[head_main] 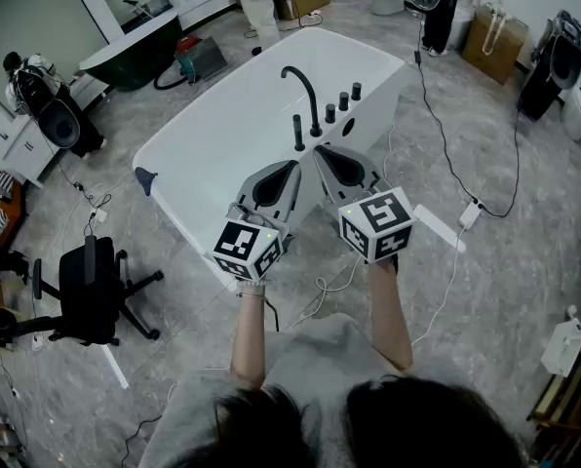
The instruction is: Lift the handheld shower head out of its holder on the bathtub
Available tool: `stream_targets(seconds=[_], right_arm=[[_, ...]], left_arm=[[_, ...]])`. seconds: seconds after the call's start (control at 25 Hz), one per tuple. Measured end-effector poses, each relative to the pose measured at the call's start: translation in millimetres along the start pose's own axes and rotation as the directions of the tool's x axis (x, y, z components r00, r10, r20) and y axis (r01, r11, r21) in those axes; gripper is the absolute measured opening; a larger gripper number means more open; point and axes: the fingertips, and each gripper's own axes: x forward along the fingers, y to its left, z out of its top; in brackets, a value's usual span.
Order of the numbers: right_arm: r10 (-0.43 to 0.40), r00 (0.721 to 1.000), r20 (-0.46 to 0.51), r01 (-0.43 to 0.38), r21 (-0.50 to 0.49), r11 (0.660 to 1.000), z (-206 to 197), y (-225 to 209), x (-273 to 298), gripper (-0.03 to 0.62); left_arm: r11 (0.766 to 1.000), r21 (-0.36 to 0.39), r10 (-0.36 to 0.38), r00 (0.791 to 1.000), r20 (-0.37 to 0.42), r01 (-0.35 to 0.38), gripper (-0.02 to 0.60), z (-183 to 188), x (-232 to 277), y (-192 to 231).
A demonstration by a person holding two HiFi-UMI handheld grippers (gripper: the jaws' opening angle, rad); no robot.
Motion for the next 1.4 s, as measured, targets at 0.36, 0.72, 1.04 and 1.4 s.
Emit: stream_targets(seconds=[0.36,0.72,1.04,1.4], right_arm=[[-0.003,1.0,0.004,0.003,-0.012,1.0,-0.8,-8.0,3.0,-0.002],[-0.001,1.0,0.017,0.001,-0.005,1.0,0.2,-34.1,-8.0,-0.002],[0.051,0.998,0.02,-0.051,0.019,0.998,-6.9,-43.0,-11.4,0.0],[0.077,0.997,-0.009,-0.077,0.024,0.997,-21.4,-45.7,-0.1,0.0]], left_arm=[[1.0,-0.012,0.016,1.0,-0.002,-0.016,0.005,-4.5,4.7,8.8],[0.998,-0.02,0.067,0.998,0.005,-0.067,0.005,-3.0,11.7,13.0],[0.991,-0.045,0.128,0.992,-0.007,-0.128,0.005,-16.2,9.4,4.9],[0.986,-0.05,0.155,0.988,-0.025,-0.156,0.005,-25.5,15.8,17.5]])
